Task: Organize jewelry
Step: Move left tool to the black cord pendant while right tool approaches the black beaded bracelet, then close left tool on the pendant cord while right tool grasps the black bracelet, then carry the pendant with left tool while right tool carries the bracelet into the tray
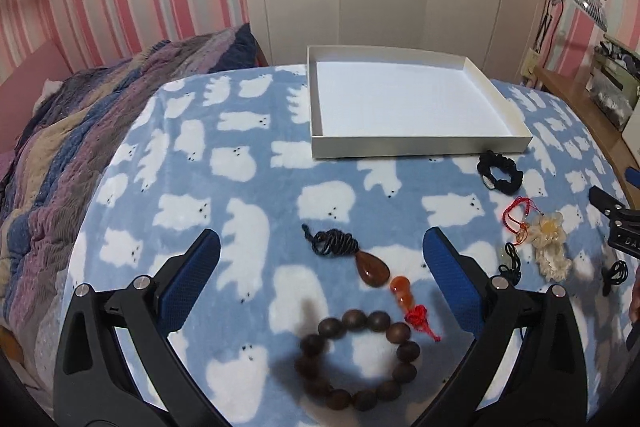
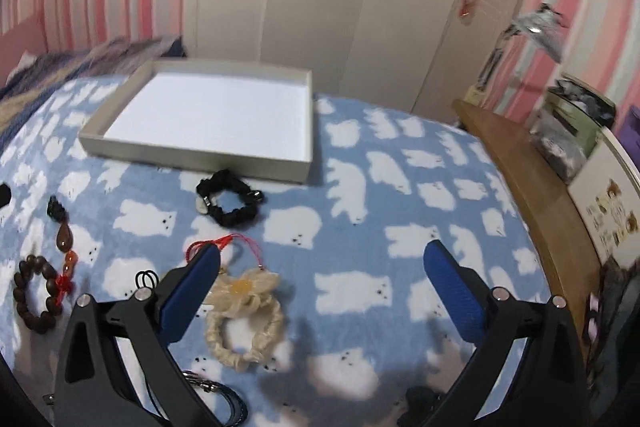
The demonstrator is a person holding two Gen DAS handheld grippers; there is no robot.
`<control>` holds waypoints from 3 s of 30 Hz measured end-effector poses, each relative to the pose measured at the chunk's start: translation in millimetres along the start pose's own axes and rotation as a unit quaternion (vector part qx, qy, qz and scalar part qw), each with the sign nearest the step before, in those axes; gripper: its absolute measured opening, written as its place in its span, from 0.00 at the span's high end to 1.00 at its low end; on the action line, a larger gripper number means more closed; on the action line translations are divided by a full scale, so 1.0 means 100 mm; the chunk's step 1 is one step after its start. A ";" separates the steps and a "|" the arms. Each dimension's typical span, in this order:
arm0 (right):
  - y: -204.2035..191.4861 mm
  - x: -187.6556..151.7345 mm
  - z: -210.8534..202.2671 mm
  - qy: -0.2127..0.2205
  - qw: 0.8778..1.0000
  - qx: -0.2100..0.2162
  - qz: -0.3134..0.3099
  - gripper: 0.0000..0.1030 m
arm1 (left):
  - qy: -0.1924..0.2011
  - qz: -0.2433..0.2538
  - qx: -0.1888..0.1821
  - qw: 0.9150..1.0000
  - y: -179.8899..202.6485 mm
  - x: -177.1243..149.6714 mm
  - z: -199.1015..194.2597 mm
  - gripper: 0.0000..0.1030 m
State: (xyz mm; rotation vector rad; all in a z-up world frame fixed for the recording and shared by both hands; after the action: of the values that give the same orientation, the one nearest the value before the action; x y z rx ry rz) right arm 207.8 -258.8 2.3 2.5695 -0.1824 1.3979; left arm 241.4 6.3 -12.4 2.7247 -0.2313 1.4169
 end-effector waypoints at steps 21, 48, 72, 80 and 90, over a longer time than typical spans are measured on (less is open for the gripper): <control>-0.28 0.03 0.95 -0.114 0.990 0.079 0.019 0.49 | -0.165 -0.069 -0.024 0.984 0.02 -0.43 0.72 0.30; -0.56 -0.20 1.33 -0.159 0.980 0.115 0.026 0.53 | -0.207 -0.063 -0.034 0.976 0.14 -0.59 1.03 0.75; -0.59 -0.10 1.09 -0.108 0.986 0.126 0.000 0.90 | -0.180 -0.048 -0.057 0.981 0.24 -0.46 0.89 0.81; -0.47 0.17 0.91 -0.074 0.988 0.134 0.022 0.90 | -0.120 -0.026 -0.070 0.990 0.38 -0.03 0.72 0.81; -0.42 0.62 1.21 -0.058 0.988 0.130 0.061 0.90 | -0.064 -0.015 -0.071 0.995 0.46 0.79 0.98 0.81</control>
State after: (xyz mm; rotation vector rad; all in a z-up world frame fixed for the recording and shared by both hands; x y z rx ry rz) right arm 348.3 -247.7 -14.5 2.9018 -0.1887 1.3945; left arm 358.0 -59.8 -5.4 2.6914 -0.2846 1.1719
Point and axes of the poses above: each gripper's, at about its wrist camera, not at the fingertips, and z roughly the way its jaws point, y to its right, x to its top, the point moved 10 cm from there along z, roughly the way its jaws point, and after that the axes turned 15 degrees about y, right-handed, at the moved point
